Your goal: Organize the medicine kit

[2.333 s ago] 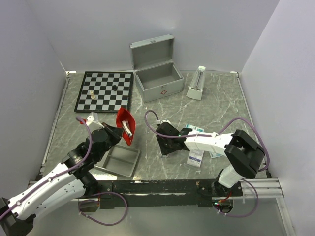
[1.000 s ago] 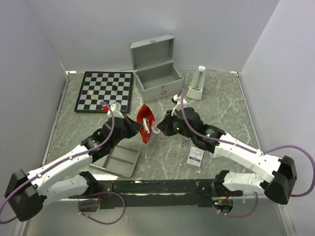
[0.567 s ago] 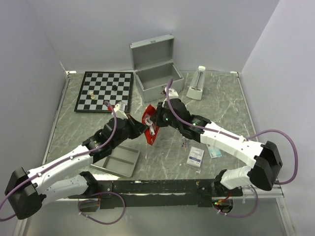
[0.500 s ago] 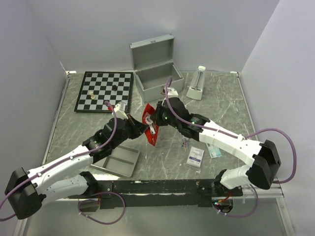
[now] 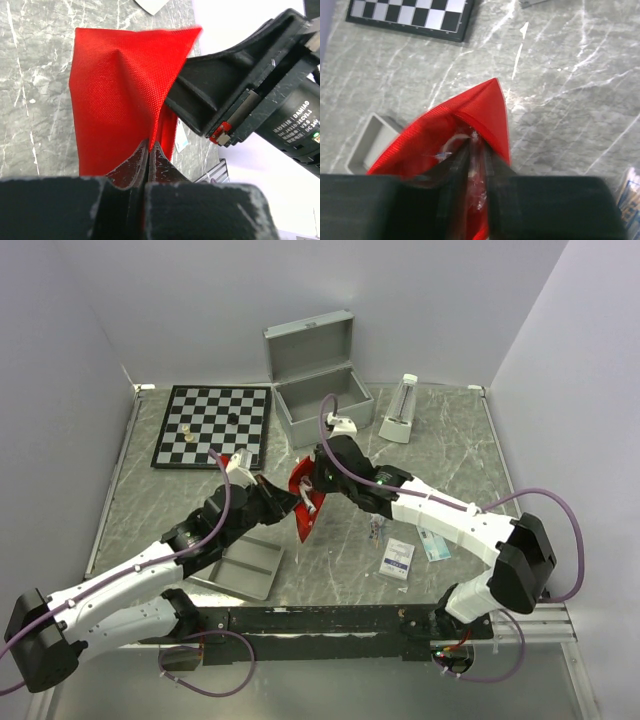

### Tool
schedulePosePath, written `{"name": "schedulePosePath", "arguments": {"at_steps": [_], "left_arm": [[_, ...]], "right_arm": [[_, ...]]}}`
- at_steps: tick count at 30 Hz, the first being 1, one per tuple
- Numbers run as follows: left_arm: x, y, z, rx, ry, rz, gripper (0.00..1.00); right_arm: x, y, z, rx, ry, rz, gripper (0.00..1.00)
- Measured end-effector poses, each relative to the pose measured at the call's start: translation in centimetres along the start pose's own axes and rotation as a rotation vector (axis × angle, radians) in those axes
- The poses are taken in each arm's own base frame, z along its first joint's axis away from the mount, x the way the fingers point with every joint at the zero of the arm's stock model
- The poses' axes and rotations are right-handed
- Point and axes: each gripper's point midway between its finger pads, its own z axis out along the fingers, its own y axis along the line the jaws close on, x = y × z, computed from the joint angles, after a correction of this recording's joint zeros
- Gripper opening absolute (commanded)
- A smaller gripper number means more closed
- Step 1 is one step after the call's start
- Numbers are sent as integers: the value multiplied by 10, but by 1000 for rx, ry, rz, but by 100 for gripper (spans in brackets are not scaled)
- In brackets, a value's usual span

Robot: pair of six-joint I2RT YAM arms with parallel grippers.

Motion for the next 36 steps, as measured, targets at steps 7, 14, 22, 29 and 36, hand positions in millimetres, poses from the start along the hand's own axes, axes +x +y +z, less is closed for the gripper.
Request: {"name": "schedulePosePath", "arguments": {"at_steps": [7, 14, 22, 29, 36], "left_arm": [[0, 4, 2, -16, -6, 2, 1], [0, 13, 4, -58, -13, 8, 1], [2, 12, 3, -51, -3, 21, 1], [11, 6, 6, -23, 50, 53, 1], [16, 8, 3, -18, 81, 83, 1]], "right_arm": [[-11, 11, -20, -59, -37, -36, 52], [-19, 24, -54, -156, -80, -53, 14], [27, 7, -44, -153, 20, -83, 1], [28, 16, -26, -140, 54, -114, 0], [39, 12, -26, -148, 81, -129, 34]]}}
